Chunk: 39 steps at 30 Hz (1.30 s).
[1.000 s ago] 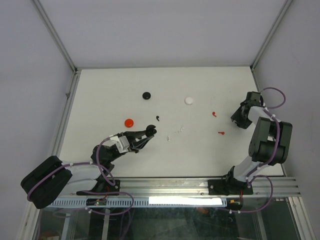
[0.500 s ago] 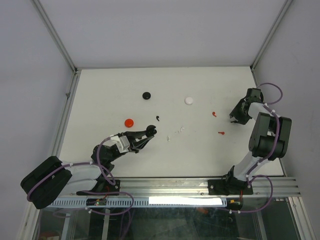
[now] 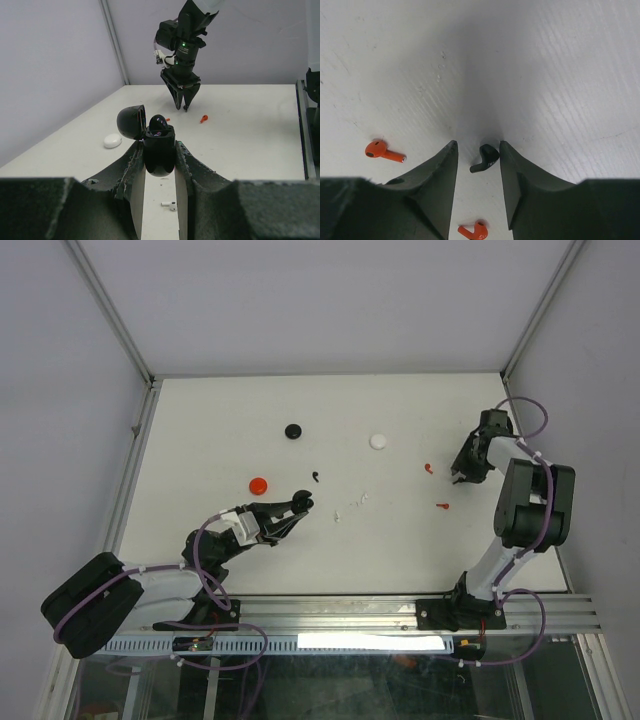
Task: Insert the wireless bluetooth earbuds into the charging case
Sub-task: Move the earbud to the center of the board.
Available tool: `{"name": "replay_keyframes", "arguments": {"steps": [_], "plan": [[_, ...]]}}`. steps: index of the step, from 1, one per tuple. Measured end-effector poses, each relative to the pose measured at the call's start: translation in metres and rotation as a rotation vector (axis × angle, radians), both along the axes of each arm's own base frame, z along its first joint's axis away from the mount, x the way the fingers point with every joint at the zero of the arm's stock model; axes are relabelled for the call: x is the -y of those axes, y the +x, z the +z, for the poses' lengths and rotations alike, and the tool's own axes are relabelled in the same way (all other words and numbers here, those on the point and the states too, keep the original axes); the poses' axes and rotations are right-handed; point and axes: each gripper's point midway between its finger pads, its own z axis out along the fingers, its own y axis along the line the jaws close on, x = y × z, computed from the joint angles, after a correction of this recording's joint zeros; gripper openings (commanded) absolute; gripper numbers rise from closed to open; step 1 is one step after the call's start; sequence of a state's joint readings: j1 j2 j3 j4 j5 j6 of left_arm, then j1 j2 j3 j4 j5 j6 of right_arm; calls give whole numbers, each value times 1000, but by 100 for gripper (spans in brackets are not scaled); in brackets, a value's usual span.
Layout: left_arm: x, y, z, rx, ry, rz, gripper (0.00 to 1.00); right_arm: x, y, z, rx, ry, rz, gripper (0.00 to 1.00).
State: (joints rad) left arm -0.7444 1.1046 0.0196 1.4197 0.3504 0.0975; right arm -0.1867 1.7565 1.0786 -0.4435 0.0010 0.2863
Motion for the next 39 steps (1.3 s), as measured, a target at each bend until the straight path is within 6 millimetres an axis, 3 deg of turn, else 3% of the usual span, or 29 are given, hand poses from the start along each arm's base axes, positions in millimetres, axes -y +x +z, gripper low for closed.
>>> {"name": "replay_keyframes", "arguments": {"steps": [19,32,39], "plan": [[-1,-1,3,8,-7,0,0,-28,11,2,-66,-65,159,40],[-1,-1,2,5,-5,0,0,-22,4,6,-122,-110,172,37],[-1,-1,2,5,-4,-1,0,-25,7,-2,-169,-105,193,35]]}}
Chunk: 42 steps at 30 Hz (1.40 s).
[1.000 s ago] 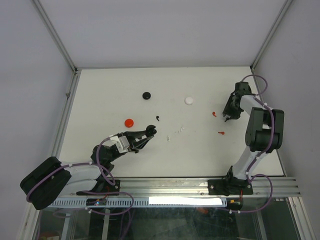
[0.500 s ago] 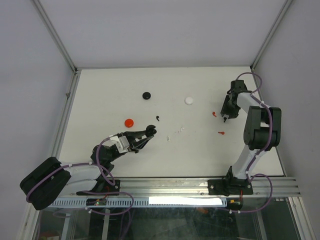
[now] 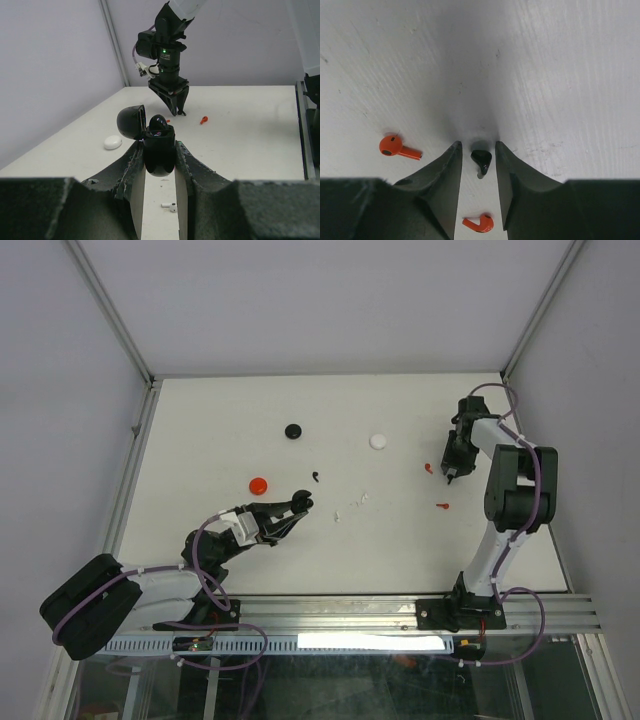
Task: Insert the wireless bluetooth earbuds into the charging case
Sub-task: Move the earbud to the center of the board, then pick up the earbud from the center of the board.
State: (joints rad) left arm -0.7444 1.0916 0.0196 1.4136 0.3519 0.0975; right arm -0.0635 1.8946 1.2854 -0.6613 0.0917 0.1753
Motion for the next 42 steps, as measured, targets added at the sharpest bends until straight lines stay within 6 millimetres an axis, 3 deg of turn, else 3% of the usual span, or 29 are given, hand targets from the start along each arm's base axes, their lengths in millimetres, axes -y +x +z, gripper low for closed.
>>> {"name": "replay_keyframes", "arguments": {"steps": [23,36,42], "plan": [[2,-2,-4,-7,16,-16,0,-10,-8,-1,-94,-20,33,32],[2,-2,-4,-9,18,-16,0,-15,-8,-1,-108,-23,55,14],[2,-3,-3,-9,14,-19,0,-24,-8,0,-106,-33,103,10]]}}
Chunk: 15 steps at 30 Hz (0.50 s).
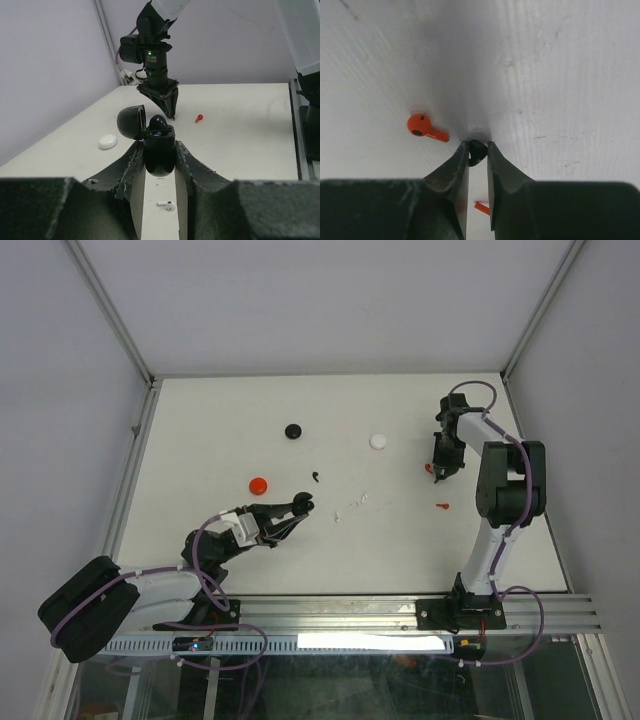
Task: Insert the wireless bluetooth earbuds into the charging case
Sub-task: Pick up the earbud from the center of the board.
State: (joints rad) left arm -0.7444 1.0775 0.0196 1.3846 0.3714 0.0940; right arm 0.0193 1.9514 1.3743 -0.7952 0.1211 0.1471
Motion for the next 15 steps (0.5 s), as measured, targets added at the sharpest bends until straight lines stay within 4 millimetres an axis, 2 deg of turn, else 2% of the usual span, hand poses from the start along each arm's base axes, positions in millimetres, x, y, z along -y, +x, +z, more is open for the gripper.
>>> {"name": "replay_keyframes", "arguments": {"steps": [3,6,15], "plan": [[0,-2,4,10,-9,-6,0,-11,0,2,14,0,38,8],[-2,-3,9,27,-21,-5,0,-25,-3,13,41,-3,85,6],[-1,-1,10,41,-22,0,0,-82,0,86,307,3,260,3]]}}
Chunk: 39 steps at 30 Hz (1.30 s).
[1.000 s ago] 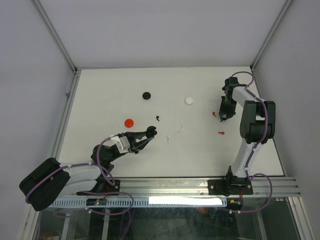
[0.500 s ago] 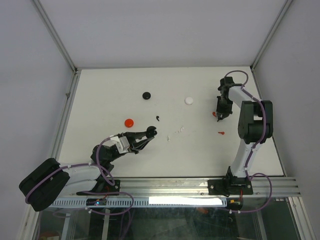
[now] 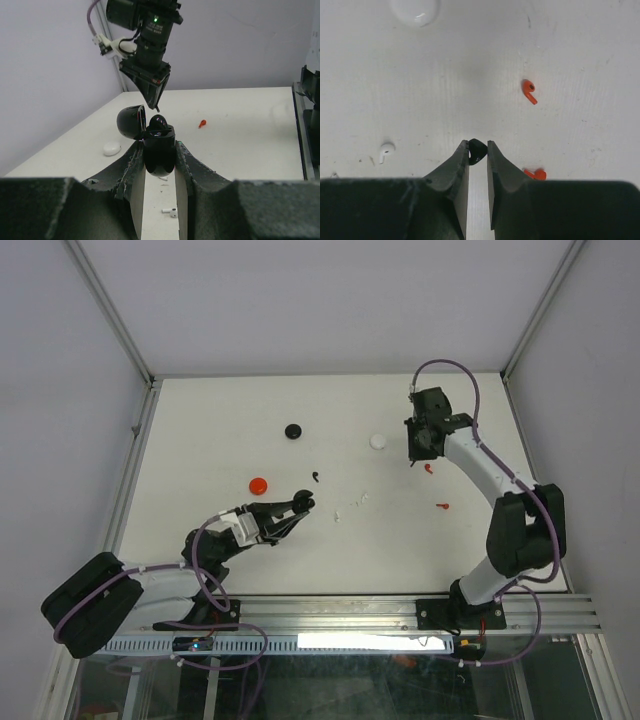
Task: Insert the wireless bluetooth earbuds into the charging case
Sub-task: Pick up the earbud from the center of the board, then place the earbud in the charging case.
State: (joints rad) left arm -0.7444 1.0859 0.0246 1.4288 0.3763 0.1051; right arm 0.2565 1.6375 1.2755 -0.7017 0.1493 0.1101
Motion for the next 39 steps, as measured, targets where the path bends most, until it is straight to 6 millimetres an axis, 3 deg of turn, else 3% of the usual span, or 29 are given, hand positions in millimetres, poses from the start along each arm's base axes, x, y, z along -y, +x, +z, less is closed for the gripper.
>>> {"name": "replay_keyframes", "arguments": {"steps": [10,14,19,28,39], "plan": [[11,12,-18,-64,43,0,0,-75,-34,87,323,77,277,3],[14,15,-15,-64,38,-3,0,-101,-54,131,471,125,394,4],[19,20,-8,-56,26,-5,1,-127,-83,169,616,197,528,4],[29,24,3,-70,2,-38,0,-169,-126,203,754,303,740,5],[33,23,9,-143,-41,-79,0,-212,-169,209,836,375,951,5]]}}
